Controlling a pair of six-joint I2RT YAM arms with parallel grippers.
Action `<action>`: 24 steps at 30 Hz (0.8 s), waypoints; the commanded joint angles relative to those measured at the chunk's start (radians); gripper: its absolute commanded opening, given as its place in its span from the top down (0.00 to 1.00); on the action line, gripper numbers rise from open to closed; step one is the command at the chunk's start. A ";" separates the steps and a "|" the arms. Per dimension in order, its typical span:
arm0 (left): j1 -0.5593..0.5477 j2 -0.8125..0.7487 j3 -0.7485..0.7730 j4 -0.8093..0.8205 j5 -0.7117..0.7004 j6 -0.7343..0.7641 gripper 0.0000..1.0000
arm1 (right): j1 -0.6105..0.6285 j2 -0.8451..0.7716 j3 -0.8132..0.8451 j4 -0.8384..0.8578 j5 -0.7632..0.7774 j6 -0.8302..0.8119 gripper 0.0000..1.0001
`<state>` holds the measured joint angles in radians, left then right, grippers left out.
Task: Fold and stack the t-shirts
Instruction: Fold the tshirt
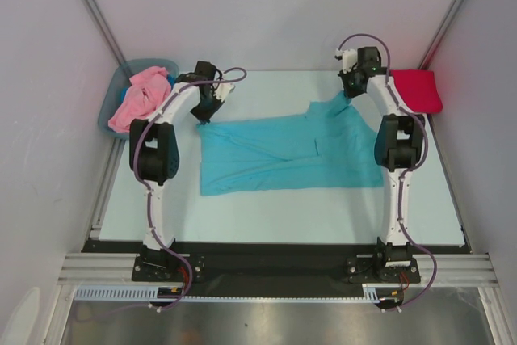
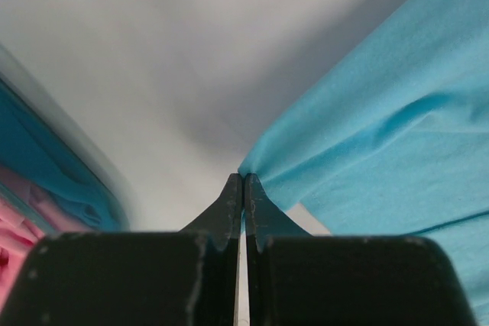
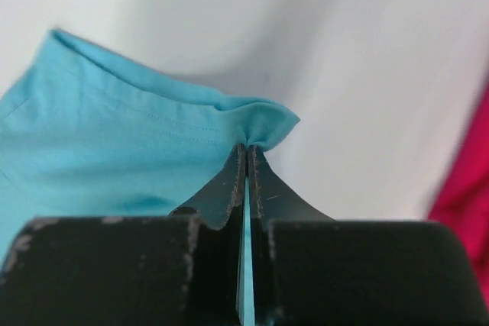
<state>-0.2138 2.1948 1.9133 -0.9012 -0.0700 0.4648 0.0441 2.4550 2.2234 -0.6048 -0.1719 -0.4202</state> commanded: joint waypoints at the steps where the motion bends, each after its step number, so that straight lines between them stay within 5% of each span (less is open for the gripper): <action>1: -0.002 -0.093 -0.026 0.045 -0.019 0.021 1.00 | -0.035 -0.151 -0.034 -0.058 -0.012 -0.066 1.00; 24: 0.013 -0.182 -0.172 0.145 -0.040 0.072 1.00 | -0.067 -0.257 -0.067 -0.257 -0.083 -0.181 1.00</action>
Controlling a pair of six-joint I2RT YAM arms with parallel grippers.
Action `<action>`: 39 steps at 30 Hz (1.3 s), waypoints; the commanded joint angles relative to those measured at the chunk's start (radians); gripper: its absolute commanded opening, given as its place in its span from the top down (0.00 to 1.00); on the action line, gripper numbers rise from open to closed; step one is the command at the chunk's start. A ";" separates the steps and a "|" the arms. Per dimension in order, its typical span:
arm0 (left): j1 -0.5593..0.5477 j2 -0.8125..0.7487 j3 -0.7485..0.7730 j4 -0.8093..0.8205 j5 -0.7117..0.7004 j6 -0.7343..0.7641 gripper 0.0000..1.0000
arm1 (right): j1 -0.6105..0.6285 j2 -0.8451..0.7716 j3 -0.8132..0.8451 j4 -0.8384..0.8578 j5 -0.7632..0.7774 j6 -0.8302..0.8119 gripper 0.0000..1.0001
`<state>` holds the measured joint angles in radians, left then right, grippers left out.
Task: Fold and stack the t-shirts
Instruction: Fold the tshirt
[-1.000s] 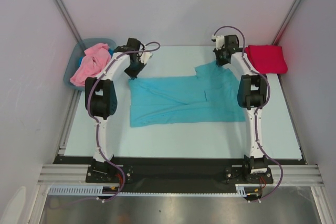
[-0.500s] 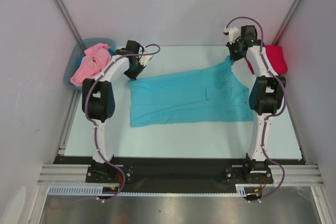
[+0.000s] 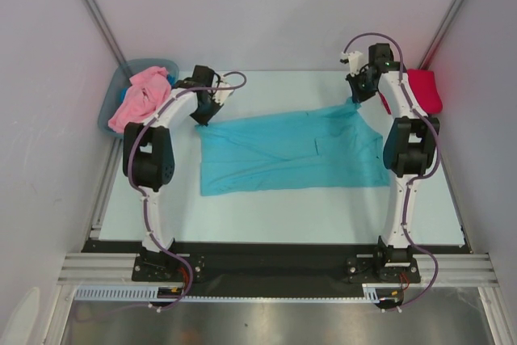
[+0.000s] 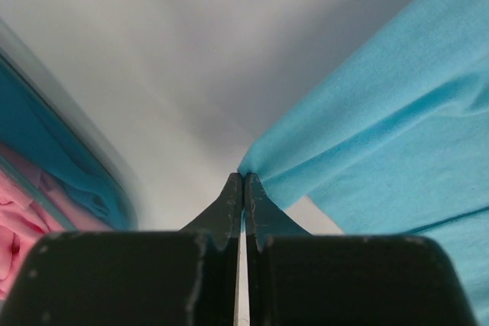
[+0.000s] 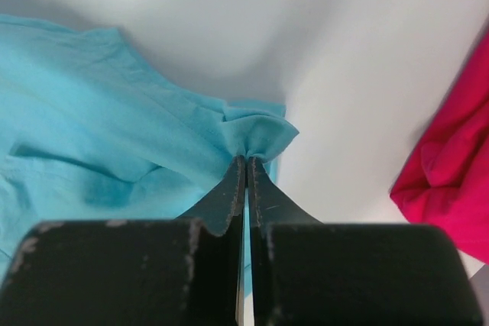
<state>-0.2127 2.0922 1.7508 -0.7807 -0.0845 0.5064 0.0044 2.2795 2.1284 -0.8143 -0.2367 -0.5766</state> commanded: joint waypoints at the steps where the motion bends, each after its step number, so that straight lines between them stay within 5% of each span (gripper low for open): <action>1: 0.013 -0.080 -0.016 0.027 -0.024 0.030 1.00 | -0.032 -0.084 0.037 -0.066 -0.019 -0.026 1.00; 27: 0.027 -0.152 -0.106 -0.006 0.077 0.133 0.99 | -0.084 -0.126 0.029 -0.450 -0.085 -0.216 1.00; 39: 0.029 -0.181 -0.145 -0.066 0.209 0.196 0.99 | -0.089 -0.178 -0.127 -0.387 0.005 -0.261 1.00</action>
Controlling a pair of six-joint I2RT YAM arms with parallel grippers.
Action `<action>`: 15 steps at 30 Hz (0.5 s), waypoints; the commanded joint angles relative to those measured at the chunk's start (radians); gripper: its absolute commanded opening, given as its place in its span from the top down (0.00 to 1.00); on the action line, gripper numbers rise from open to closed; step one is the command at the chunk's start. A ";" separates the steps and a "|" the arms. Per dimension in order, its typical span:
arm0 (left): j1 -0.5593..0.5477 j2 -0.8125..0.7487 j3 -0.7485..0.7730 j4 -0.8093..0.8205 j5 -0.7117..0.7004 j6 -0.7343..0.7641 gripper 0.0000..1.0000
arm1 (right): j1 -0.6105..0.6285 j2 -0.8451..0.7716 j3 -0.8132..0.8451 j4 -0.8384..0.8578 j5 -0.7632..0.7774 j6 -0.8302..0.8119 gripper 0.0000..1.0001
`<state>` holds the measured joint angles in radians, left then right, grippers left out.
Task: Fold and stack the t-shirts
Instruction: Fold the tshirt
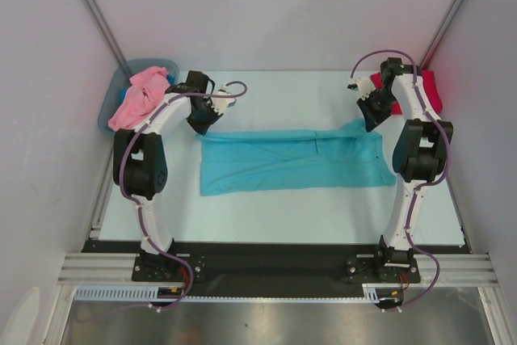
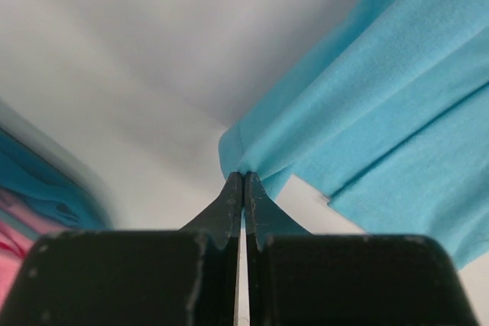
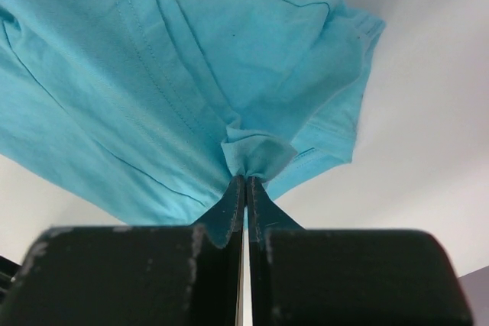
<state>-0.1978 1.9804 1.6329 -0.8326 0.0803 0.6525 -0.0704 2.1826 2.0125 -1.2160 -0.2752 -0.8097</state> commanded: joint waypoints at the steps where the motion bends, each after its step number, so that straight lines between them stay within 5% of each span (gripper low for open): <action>1: 0.015 -0.072 -0.033 -0.013 0.042 0.056 1.00 | -0.014 -0.083 -0.015 0.016 0.053 -0.029 1.00; 15: 0.017 -0.094 -0.081 0.004 -0.016 0.099 1.00 | -0.032 -0.107 -0.058 0.038 0.084 -0.043 1.00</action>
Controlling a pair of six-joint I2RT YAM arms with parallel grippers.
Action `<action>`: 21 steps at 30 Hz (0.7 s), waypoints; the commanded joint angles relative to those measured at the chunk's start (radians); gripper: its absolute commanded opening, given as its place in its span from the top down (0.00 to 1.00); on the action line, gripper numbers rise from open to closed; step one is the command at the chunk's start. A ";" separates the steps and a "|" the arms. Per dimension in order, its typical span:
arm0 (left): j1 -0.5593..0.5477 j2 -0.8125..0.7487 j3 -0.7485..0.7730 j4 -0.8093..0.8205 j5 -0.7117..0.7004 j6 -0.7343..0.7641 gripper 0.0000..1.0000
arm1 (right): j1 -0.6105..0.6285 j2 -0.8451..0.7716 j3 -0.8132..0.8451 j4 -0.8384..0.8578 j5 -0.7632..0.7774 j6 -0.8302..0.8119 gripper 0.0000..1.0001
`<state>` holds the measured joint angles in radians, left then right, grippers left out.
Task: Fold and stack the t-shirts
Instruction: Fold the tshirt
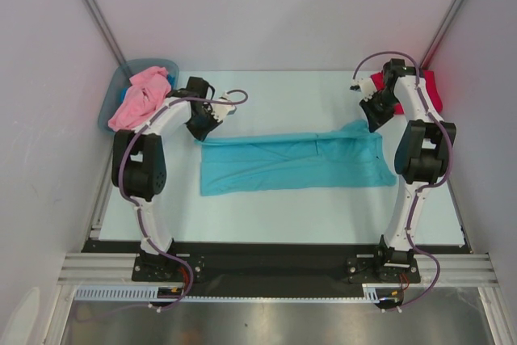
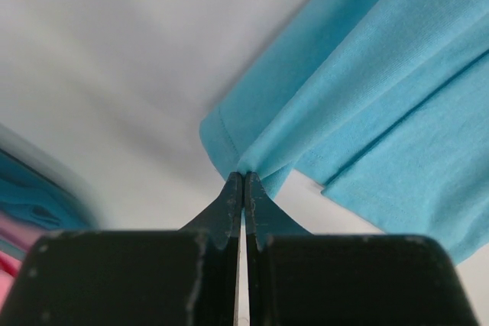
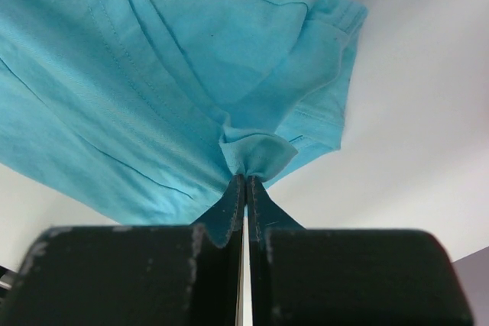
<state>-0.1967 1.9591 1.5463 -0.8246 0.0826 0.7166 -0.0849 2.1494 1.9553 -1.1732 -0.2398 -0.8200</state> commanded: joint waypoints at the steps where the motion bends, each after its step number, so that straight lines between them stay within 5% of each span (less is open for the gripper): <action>1: 0.016 -0.074 0.008 -0.008 -0.011 0.037 1.00 | -0.016 -0.072 -0.001 -0.011 0.048 -0.036 1.00; 21: 0.013 -0.086 0.061 -0.171 0.095 0.076 1.00 | -0.042 -0.092 -0.010 -0.095 0.116 -0.126 1.00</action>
<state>-0.1970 1.9316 1.5684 -0.9504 0.1883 0.7471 -0.1059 2.1189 1.9171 -1.2266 -0.1875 -0.9051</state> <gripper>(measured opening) 0.009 0.011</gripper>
